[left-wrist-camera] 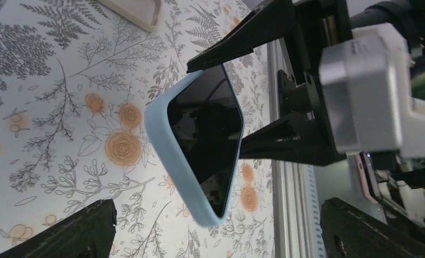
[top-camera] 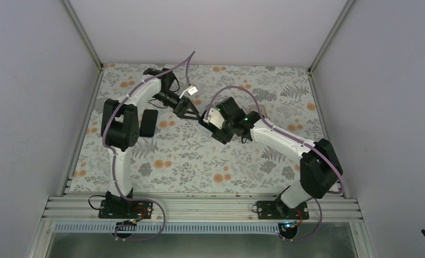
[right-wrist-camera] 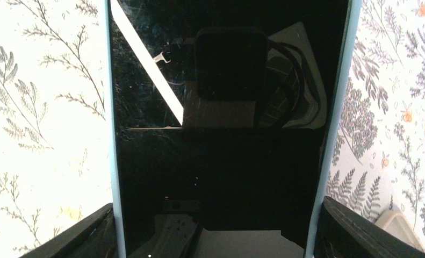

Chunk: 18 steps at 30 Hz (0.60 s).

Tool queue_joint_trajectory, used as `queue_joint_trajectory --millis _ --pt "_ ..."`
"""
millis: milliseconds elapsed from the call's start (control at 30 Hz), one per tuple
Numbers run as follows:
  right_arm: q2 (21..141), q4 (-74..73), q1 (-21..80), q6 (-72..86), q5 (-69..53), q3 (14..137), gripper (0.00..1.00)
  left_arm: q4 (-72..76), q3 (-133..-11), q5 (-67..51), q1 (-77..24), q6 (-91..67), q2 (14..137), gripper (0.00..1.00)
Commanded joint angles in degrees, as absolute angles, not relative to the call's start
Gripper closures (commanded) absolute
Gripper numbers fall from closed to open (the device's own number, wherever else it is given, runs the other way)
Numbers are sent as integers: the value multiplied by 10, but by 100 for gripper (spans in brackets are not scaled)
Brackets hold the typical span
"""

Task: Take the phone out of the phone case
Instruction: Pick up the phone at the center of the board.

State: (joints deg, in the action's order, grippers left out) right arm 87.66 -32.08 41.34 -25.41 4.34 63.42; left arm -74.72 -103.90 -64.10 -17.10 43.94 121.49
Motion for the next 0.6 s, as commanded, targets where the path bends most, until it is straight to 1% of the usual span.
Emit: queue_joint_trajectory --millis 0,133,300,333,467,500,567 --pt "892 -295 427 -250 64 675 59 -775 -1057 -670 -169 440 1245 8" --pt "899 -297 430 -255 59 694 59 -753 -1066 -664 -167 413 1249 10" --pt "918 -302 440 -261 67 715 59 -768 -1093 -683 -169 418 1261 20" --pt "920 -302 442 -263 67 718 59 -773 -1094 -686 -169 422 1260 25" --pt "926 -302 444 -266 63 737 59 -778 -1093 -691 -171 421 1260 38" --pt "927 -300 445 -264 67 741 59 -778 -1091 -692 -171 421 1259 45" --pt "929 -298 445 -265 73 743 60 -778 -1089 -695 -171 418 1258 64"
